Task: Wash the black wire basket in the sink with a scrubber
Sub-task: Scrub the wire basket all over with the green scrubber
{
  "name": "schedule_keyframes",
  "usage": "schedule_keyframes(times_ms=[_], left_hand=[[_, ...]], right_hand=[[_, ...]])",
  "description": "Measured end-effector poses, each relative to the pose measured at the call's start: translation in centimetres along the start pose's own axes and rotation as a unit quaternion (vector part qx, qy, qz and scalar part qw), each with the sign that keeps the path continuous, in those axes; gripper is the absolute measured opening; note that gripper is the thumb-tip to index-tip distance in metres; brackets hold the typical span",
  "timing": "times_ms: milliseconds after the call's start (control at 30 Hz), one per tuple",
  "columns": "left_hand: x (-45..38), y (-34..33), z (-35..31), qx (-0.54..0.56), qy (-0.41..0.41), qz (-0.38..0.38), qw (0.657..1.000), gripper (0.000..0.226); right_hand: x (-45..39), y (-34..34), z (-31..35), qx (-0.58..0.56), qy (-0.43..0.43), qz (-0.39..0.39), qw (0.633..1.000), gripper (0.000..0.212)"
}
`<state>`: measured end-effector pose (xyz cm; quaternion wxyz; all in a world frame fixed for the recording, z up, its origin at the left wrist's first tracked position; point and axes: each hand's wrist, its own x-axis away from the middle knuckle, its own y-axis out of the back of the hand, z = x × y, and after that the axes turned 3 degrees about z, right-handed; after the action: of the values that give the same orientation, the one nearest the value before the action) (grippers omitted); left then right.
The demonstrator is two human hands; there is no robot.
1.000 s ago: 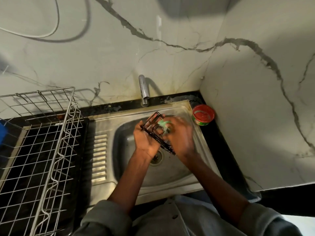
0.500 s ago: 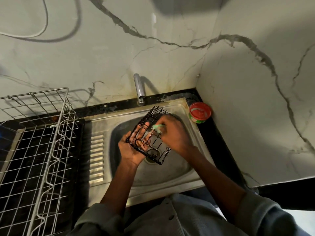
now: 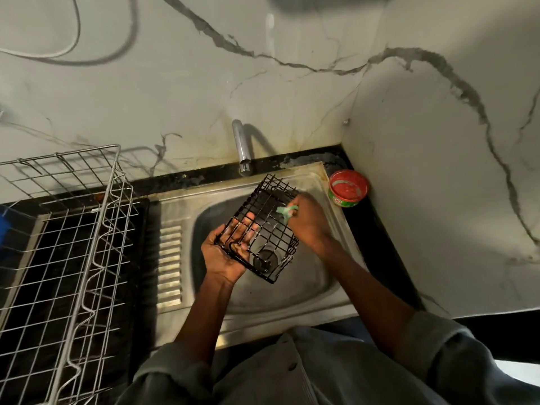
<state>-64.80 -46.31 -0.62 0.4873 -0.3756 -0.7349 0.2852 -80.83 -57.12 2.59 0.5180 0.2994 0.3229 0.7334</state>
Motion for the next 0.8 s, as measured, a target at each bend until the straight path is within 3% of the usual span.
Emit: schedule_keyframes(times_ms=[133,233,367,433,467,533,633,733,800], left_hand=[[-0.3,0.2,-0.2,0.037,-0.018,-0.008,0.999,0.043],[0.0,-0.1,0.0,0.020,-0.014,-0.008,1.000,0.045],[0.0,0.2,0.0,0.003,0.008,-0.008,1.000,0.042],[0.3,0.0,-0.1,0.007,0.004,-0.011,1.000,0.039],[0.3,-0.2,0.0,0.007,-0.002,-0.009,1.000,0.038],[0.6,-0.4,0.2,-0.011,-0.005,-0.015,1.000,0.036],[0.9,-0.3,0.5,-0.041,0.001,-0.009,0.999,0.041],[1.6,-0.1,0.3,-0.144,0.059,0.022,0.988,0.040],[1.8,0.3,0.0,-0.186,0.097,0.052,0.976,0.040]], right_hand=[[2.3,-1.1,1.0,0.020,0.132,0.040,0.990,0.025],[0.2,-0.7,-1.3,0.053,0.004,0.010,0.999,0.024],[1.2,-1.8,0.0,0.016,0.084,0.043,0.995,0.025],[0.9,-1.8,-0.8,0.028,0.050,0.005,0.998,0.025],[0.2,-1.7,-1.7,0.024,-0.012,-0.005,1.000,0.026],[-0.8,-1.6,-2.8,-0.094,-0.143,-0.004,0.985,0.029],[-0.9,-2.1,-2.2,-0.388,-0.259,0.007,0.884,0.023],[-0.5,-1.8,-1.9,-0.486,-0.282,-0.004,0.827,0.024],[-0.7,-1.5,-2.3,-0.476,-0.259,-0.023,0.840,0.025]])
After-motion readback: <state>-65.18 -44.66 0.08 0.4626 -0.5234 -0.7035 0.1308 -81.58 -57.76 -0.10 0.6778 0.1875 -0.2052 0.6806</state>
